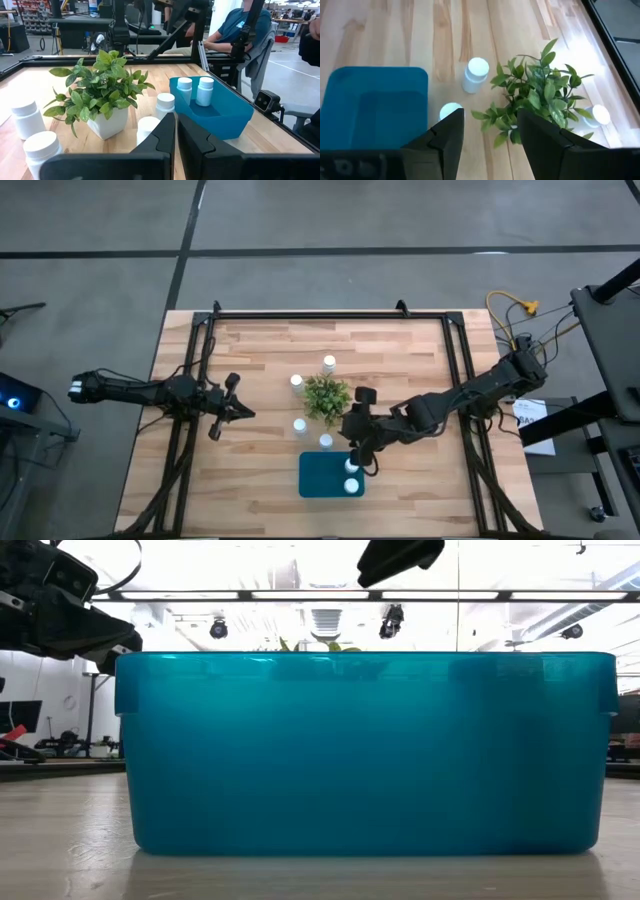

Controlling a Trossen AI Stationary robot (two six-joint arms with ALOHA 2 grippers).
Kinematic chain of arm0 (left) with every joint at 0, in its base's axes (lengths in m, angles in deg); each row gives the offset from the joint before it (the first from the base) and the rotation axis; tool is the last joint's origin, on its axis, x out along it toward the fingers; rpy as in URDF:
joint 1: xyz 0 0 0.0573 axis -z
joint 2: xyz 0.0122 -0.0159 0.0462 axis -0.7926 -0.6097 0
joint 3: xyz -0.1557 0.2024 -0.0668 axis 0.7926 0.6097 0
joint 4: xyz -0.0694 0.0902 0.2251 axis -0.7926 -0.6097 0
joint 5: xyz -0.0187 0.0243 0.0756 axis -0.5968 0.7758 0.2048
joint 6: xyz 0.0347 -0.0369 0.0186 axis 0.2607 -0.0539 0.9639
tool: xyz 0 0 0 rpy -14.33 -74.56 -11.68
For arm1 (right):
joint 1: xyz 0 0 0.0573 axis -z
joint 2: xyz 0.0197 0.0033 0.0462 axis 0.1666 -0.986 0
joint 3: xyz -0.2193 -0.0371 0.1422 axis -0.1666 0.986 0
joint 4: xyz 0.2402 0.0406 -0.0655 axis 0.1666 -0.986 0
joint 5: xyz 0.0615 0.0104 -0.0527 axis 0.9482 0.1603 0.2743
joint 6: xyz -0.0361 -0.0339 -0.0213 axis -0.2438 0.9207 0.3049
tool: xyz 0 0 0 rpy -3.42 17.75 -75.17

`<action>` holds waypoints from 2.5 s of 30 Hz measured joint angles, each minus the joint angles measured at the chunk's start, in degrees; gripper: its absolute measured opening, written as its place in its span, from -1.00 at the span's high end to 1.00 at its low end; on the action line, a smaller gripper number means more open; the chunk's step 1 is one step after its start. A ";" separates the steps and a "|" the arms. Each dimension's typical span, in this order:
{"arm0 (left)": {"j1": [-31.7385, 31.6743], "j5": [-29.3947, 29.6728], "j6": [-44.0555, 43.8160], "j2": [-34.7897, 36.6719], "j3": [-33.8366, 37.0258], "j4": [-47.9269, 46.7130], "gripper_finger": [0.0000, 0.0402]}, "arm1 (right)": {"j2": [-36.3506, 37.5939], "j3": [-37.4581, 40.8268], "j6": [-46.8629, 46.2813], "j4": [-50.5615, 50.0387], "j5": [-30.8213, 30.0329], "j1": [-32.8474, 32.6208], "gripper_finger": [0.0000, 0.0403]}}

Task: Pick and place pill bottles into a basket
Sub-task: Put the white medicine bottle into the blue bin

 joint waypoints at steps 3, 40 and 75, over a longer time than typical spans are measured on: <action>0.02 0.00 0.00 -0.02 -0.01 0.00 1.00 | -0.13 0.10 0.43 -0.21 0.02 0.22 0.12; 0.02 0.03 -0.06 -0.02 0.00 0.05 1.00 | 7.31 -3.18 19.67 0.48 29.89 46.19 0.00; 0.00 0.00 -1.90 -0.33 -0.01 -0.13 1.00 | -20.67 -31.98 31.50 -25.20 42.18 53.72 -0.50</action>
